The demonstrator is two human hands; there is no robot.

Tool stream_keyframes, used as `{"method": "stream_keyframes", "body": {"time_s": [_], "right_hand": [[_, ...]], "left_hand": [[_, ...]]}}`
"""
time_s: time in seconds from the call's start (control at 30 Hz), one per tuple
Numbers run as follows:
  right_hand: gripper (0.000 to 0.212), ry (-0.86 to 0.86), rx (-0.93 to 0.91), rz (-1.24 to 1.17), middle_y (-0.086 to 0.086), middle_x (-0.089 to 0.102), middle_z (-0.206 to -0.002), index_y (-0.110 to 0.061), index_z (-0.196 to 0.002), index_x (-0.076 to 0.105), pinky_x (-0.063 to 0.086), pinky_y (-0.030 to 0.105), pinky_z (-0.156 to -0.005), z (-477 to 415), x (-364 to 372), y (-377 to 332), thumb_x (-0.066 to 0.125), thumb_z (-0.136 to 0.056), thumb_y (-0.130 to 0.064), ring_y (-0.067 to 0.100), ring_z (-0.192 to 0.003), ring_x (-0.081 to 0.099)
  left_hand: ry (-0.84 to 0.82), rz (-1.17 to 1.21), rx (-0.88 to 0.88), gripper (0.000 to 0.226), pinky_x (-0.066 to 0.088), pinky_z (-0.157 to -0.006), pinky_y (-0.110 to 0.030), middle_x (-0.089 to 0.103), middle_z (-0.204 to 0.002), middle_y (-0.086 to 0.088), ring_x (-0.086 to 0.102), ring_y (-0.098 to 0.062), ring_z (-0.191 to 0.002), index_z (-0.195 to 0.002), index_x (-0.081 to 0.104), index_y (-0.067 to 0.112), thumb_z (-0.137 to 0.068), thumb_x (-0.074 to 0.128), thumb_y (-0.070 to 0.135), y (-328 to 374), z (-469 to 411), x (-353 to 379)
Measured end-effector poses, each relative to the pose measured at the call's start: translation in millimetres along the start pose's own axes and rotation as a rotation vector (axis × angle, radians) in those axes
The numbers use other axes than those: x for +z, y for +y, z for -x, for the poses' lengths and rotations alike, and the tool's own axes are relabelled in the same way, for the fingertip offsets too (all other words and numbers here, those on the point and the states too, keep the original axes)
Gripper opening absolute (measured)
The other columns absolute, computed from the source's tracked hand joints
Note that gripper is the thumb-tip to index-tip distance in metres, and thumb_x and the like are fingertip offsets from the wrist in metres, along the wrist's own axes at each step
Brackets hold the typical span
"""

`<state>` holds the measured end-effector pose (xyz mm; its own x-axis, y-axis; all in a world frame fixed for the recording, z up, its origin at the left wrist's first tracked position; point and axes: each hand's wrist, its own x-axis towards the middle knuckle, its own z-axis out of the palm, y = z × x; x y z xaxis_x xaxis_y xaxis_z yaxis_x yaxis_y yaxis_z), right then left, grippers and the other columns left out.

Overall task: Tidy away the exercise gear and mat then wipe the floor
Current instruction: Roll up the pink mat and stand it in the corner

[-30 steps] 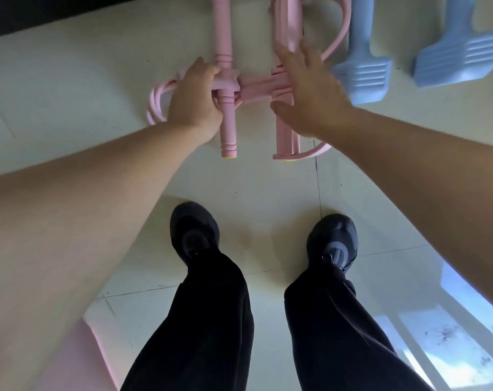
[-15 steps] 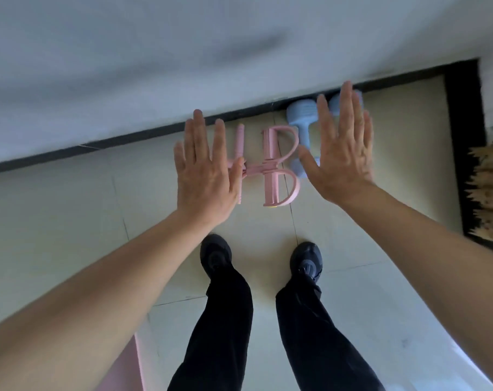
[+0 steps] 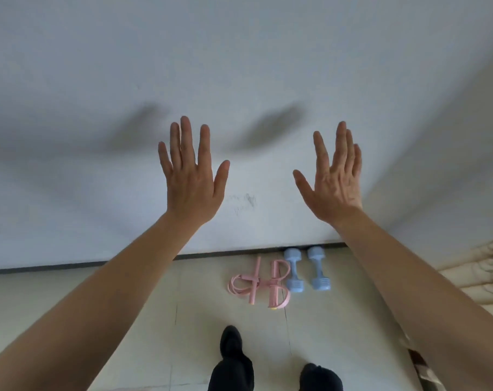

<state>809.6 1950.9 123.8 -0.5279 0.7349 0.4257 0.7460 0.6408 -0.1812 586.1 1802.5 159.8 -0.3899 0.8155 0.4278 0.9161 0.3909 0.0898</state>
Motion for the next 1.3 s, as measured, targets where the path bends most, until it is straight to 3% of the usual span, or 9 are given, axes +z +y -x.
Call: {"method": "stream_keyframes", "body": {"time_s": [0.3, 0.53, 0.7, 0.83, 1.07, 1.3], "right_hand": [[0.074, 0.320, -0.356, -0.292, 0.030, 0.009, -0.161, -0.009, -0.157, 0.024, 0.016, 0.056, -0.119, -18.4, -102.3, -62.4, 0.049, -0.099, -0.049, 0.041, -0.151, 0.011], [0.073, 0.223, -0.620, -0.528, 0.030, 0.013, -0.160, -0.007, -0.155, 0.027, 0.020, 0.056, -0.118, 65.4, -130.7, -148.6, 0.049, -0.100, -0.050, 0.042, -0.150, 0.017], [0.074, 0.158, -0.773, -0.732, 0.029, 0.012, -0.160, -0.007, -0.155, 0.025, 0.022, 0.056, -0.116, 142.8, -187.8, -235.9, 0.051, -0.099, -0.047, 0.040, -0.149, 0.019], [0.074, 0.137, -0.875, -0.820, 0.028, 0.012, -0.160, -0.007, -0.156, 0.024, 0.025, 0.056, -0.114, 215.0, -237.2, -303.6, 0.053, -0.098, -0.043, 0.040, -0.147, 0.022], [0.072, 0.076, -1.036, -0.965, 0.029, 0.016, -0.159, -0.007, -0.155, 0.027, 0.025, 0.053, -0.114, 410.4, -309.1, -444.8, 0.050, -0.099, -0.045, 0.042, -0.144, 0.027], [0.072, -0.029, -1.354, -0.911, 0.027, 0.016, -0.160, -0.012, -0.155, 0.028, 0.024, 0.058, -0.115, 639.7, -361.9, -568.9, 0.052, -0.097, -0.047, 0.044, -0.143, 0.027]], "left_hand": [[0.254, -0.177, -0.325, 0.066, 0.014, -0.118, -0.058, 0.009, -0.163, -0.020, 0.005, -0.035, -0.151, -0.156, 0.020, 0.011, -0.102, 0.026, 0.049, 19.2, 104.1, -152.3], [0.264, -0.366, -0.601, 0.068, 0.016, -0.117, -0.060, 0.006, -0.163, -0.019, 0.004, -0.034, -0.151, -0.156, 0.018, 0.011, -0.102, 0.027, 0.051, 39.7, 260.2, -244.9], [0.423, -0.495, -0.834, 0.066, 0.018, -0.117, -0.059, 0.016, -0.160, -0.024, 0.012, -0.040, -0.149, -0.153, 0.023, 0.009, -0.102, 0.028, 0.049, 39.7, 379.2, -358.2], [0.540, -0.585, -0.996, 0.064, 0.020, -0.115, -0.057, 0.015, -0.161, -0.022, 0.013, -0.038, -0.149, -0.154, 0.024, 0.009, -0.102, 0.032, 0.047, 48.8, 489.0, -431.1], [0.558, -0.689, -1.169, 0.063, 0.024, -0.114, -0.059, 0.020, -0.159, -0.023, 0.018, -0.039, -0.147, -0.152, 0.029, 0.008, -0.100, 0.035, 0.044, 63.2, 702.8, -513.9], [0.427, -0.683, -1.336, 0.065, 0.029, -0.111, -0.060, 0.025, -0.158, -0.023, 0.022, -0.040, -0.146, -0.150, 0.034, 0.008, -0.100, 0.032, 0.048, 62.8, 902.3, -548.2]]}}
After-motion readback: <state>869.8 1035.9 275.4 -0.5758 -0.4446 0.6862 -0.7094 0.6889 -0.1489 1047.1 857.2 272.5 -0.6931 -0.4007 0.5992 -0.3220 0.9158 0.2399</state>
